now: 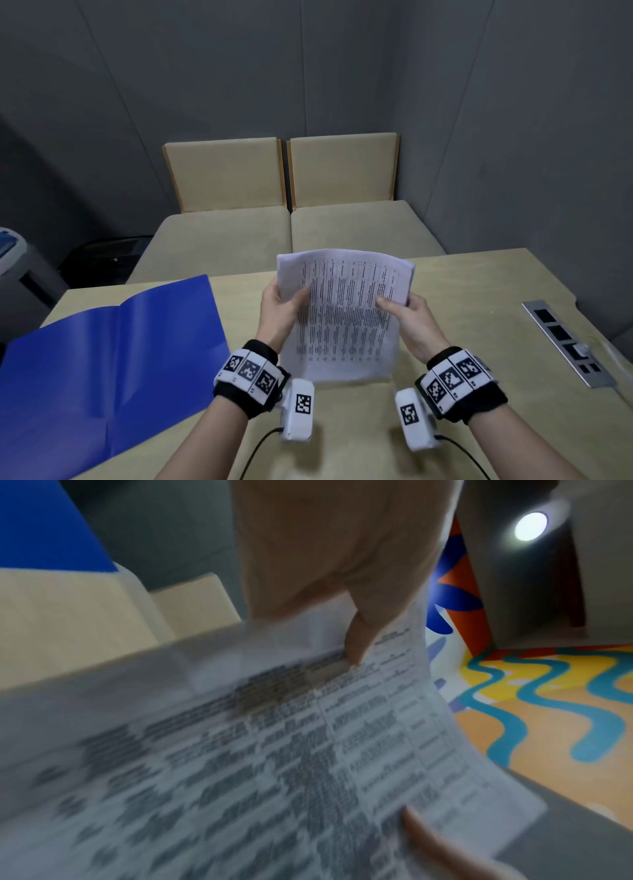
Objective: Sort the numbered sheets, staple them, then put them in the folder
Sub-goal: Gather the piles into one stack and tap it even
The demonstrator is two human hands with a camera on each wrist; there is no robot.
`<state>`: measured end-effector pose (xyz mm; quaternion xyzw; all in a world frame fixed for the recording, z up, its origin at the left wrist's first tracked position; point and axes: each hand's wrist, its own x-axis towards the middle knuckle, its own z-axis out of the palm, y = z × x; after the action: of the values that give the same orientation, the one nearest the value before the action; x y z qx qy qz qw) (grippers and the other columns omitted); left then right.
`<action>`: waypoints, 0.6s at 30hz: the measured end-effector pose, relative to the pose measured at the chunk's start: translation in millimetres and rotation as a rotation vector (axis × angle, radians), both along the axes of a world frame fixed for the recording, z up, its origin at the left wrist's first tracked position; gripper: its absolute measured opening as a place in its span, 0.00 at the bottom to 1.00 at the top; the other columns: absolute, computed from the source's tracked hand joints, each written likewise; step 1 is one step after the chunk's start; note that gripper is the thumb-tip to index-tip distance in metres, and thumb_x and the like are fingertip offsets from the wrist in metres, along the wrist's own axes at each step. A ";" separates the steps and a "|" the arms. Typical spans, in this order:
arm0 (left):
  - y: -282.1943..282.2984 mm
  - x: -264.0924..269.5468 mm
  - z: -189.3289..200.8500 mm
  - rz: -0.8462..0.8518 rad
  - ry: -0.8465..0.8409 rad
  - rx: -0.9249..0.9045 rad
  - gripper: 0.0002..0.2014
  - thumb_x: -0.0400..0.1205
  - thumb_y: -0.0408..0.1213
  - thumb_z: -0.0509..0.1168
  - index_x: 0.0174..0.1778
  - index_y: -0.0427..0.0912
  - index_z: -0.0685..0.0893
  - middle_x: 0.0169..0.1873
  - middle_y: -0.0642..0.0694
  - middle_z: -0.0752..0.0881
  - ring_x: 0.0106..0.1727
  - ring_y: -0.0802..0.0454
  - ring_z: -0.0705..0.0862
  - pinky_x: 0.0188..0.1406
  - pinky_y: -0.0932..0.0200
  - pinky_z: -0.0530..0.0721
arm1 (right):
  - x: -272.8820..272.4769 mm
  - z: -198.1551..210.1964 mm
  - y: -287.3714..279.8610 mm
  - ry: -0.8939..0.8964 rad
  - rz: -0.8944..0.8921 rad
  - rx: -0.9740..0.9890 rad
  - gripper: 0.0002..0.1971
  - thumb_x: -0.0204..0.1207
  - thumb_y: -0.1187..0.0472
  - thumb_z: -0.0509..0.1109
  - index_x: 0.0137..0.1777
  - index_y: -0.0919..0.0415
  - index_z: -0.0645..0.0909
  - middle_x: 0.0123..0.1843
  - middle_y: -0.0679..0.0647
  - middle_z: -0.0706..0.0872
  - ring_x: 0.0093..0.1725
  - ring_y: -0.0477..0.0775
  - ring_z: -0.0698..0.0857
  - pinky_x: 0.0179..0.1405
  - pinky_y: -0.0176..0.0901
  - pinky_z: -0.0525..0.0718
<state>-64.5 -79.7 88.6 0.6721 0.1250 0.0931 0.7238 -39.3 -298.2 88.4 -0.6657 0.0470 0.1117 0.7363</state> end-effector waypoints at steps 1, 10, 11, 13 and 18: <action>-4.8 -2.5 1.0 0.038 -0.063 0.029 0.12 0.79 0.30 0.68 0.57 0.34 0.82 0.49 0.39 0.88 0.48 0.45 0.87 0.41 0.56 0.89 | -0.3 -0.1 3.2 -0.013 -0.023 0.016 0.10 0.77 0.70 0.68 0.55 0.59 0.84 0.54 0.55 0.90 0.55 0.53 0.87 0.54 0.46 0.84; -12.5 -11.1 -39.6 0.141 -0.080 0.048 0.17 0.79 0.26 0.67 0.63 0.41 0.78 0.54 0.42 0.86 0.57 0.45 0.85 0.56 0.45 0.86 | -0.9 -21.6 24.5 0.003 -0.080 0.049 0.13 0.69 0.72 0.75 0.53 0.60 0.85 0.49 0.56 0.91 0.46 0.50 0.89 0.37 0.34 0.86; -10.8 -9.6 -42.9 0.136 -0.069 0.033 0.17 0.79 0.25 0.68 0.63 0.40 0.78 0.54 0.41 0.86 0.57 0.44 0.85 0.55 0.45 0.87 | 0.5 -23.2 25.8 0.011 -0.090 0.045 0.13 0.69 0.72 0.75 0.53 0.60 0.85 0.49 0.57 0.91 0.47 0.53 0.89 0.40 0.38 0.88; -6.6 -6.5 -46.8 0.120 -0.058 -0.001 0.15 0.78 0.24 0.67 0.58 0.42 0.80 0.51 0.42 0.87 0.54 0.45 0.86 0.49 0.55 0.88 | 2.2 -19.2 26.7 0.012 -0.103 0.066 0.14 0.69 0.73 0.75 0.55 0.64 0.84 0.50 0.61 0.90 0.48 0.58 0.89 0.41 0.43 0.89; -0.4 -2.0 -48.2 0.058 -0.039 -0.029 0.14 0.78 0.21 0.66 0.48 0.46 0.79 0.44 0.48 0.86 0.45 0.56 0.85 0.35 0.69 0.85 | 9.2 10.2 16.7 -0.366 -0.154 -0.210 0.24 0.74 0.68 0.72 0.68 0.53 0.72 0.51 0.45 0.82 0.45 0.31 0.83 0.40 0.20 0.78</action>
<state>-66.6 -80.1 40.4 0.6558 0.1316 0.1255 0.7327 -30.1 -281.5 98.6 -0.7424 -0.0253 -0.0731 0.6654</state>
